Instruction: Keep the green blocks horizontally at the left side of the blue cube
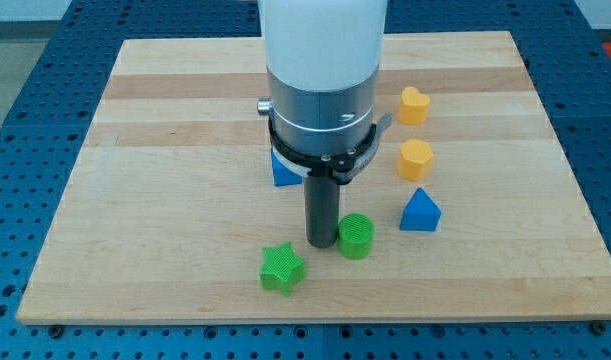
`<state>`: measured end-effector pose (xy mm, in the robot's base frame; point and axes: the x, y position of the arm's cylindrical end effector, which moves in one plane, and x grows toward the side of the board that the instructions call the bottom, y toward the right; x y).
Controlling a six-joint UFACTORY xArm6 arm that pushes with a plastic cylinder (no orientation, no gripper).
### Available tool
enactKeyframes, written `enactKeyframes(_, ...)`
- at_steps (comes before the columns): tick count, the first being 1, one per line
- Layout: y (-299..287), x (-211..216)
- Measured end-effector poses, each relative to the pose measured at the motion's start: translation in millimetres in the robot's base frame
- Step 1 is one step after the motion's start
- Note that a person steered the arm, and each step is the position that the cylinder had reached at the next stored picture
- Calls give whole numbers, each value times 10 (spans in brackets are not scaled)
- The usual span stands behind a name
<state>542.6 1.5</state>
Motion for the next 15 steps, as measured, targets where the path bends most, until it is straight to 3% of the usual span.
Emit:
enactKeyframes(1, -33, 0)
enactKeyframes(4, -968, -16)
enactKeyframes(5, -1049, 631)
enactKeyframes(8, -735, 753)
enactKeyframes(10, -69, 482)
enactKeyframes(15, -174, 95)
